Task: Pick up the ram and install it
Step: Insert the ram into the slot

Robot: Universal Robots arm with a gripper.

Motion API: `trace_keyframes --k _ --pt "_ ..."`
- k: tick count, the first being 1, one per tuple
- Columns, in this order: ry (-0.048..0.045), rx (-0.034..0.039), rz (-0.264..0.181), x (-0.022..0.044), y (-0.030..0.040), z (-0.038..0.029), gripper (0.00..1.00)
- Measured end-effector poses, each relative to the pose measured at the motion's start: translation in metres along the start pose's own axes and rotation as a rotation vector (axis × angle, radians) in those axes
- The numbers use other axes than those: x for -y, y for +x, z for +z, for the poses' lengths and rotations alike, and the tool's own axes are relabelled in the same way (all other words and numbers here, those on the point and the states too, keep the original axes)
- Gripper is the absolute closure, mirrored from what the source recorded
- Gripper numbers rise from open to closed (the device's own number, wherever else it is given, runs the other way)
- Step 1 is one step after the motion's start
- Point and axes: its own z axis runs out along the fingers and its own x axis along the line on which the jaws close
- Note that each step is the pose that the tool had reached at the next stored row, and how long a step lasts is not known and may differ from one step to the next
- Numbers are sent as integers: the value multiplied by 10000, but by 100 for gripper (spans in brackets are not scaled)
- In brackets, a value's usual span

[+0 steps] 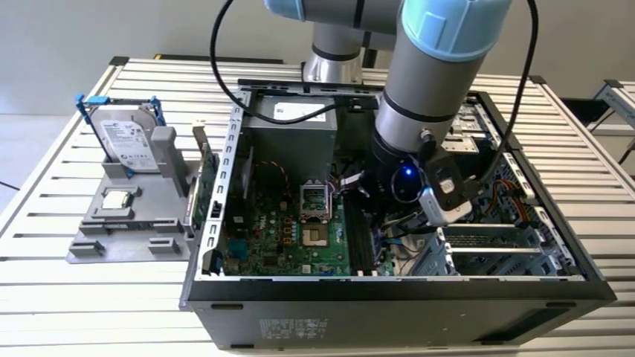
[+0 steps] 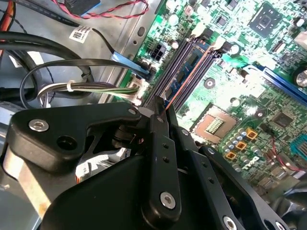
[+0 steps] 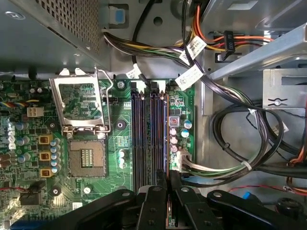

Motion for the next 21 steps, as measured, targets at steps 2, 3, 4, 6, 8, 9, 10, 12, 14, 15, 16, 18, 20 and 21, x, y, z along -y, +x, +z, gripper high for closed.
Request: trace_keyframes --k 2,3,4,6,8,9,10,12,14,15,16,18,20,21 --pt "-9 -1 0 0 0 15 100" --pt "-8 -1 0 0 0 15 100" --pt "-8 -1 0 0 0 15 100" --pt "-10 0 0 0 0 16 100" --pt "-10 0 0 0 0 17 100" --pt "-10 -1 0 0 0 17 100" --pt "-10 -1 0 0 0 17 100" --pt "-14 0 0 0 0 24 100" --pt "-12 0 0 -1 0 39 100" --pt "-12 0 0 0 0 52 100" --pt "-11 0 0 -1 0 60 100" --pt "-12 0 -1 -1 0 72 100" --pt "-11 0 -6 -1 0 80 100" --pt "-11 0 -14 -1 0 86 100"
